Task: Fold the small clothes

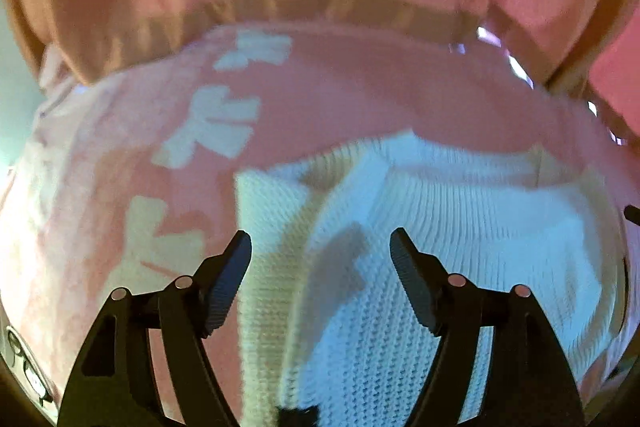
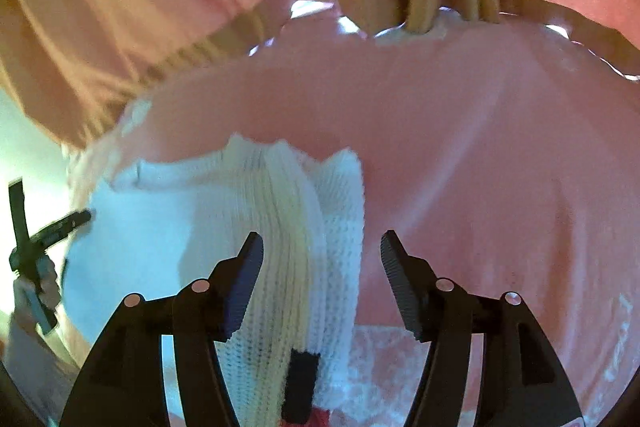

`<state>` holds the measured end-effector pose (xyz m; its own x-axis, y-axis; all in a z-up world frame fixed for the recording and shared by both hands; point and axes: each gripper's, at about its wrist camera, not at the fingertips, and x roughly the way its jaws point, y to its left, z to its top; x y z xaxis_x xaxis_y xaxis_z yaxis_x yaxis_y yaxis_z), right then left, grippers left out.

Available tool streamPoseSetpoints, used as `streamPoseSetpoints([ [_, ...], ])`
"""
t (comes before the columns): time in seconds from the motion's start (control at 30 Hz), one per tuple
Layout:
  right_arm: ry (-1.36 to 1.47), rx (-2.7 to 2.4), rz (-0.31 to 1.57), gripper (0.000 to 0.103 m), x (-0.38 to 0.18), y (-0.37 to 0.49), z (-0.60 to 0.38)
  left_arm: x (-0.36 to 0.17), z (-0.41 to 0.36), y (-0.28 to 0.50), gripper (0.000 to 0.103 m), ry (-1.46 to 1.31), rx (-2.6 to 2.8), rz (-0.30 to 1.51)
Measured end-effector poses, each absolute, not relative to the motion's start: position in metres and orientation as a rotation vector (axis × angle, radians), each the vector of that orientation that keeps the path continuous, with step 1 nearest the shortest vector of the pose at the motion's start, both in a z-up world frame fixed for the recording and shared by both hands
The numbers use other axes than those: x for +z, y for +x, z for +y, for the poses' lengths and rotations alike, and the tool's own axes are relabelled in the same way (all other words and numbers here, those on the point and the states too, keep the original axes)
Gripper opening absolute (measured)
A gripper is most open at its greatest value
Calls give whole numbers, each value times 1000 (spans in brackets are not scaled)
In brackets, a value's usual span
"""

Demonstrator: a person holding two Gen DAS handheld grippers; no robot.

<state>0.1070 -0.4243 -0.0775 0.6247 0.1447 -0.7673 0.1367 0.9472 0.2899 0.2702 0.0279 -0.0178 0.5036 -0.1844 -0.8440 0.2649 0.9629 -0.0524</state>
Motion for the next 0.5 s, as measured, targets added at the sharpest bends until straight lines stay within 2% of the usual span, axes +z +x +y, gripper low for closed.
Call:
streamPoseSetpoints([
  [0.1, 322, 11, 914, 60, -84, 113, -419, -27, 21, 276, 50, 67, -287, 1070],
  [0.17, 334, 21, 907, 61, -84, 117, -415, -24, 18, 278, 26, 37, -311, 1082],
  [0.2, 335, 28, 899, 60, -84, 119, -412, -22, 17, 279, 19, 24, -311, 1085],
  [0.23, 332, 39, 893, 60, -83, 121, -409, -20, 17, 280, 9, 10, -308, 1088],
  [0.27, 323, 44, 893, 59, -83, 123, -405, -21, 17, 282, 8, 4, -304, 1088],
  [0.3, 314, 48, 898, 48, -85, 126, -403, -20, 18, 282, 8, -5, -300, 1087],
  [0.33, 307, 55, 913, 32, -89, 130, -399, -18, 19, 283, 7, -14, -285, 1083],
  [0.37, 298, 62, 943, 9, -94, 135, -395, -16, 21, 284, 7, -24, -276, 1080],
  [0.43, 297, 56, 943, 7, -90, 137, -392, -4, 28, 283, 6, -67, -264, 1043],
  [0.5, 320, 83, 811, 6, -51, 127, -390, 14, 34, 281, 6, -115, -279, 991],
])
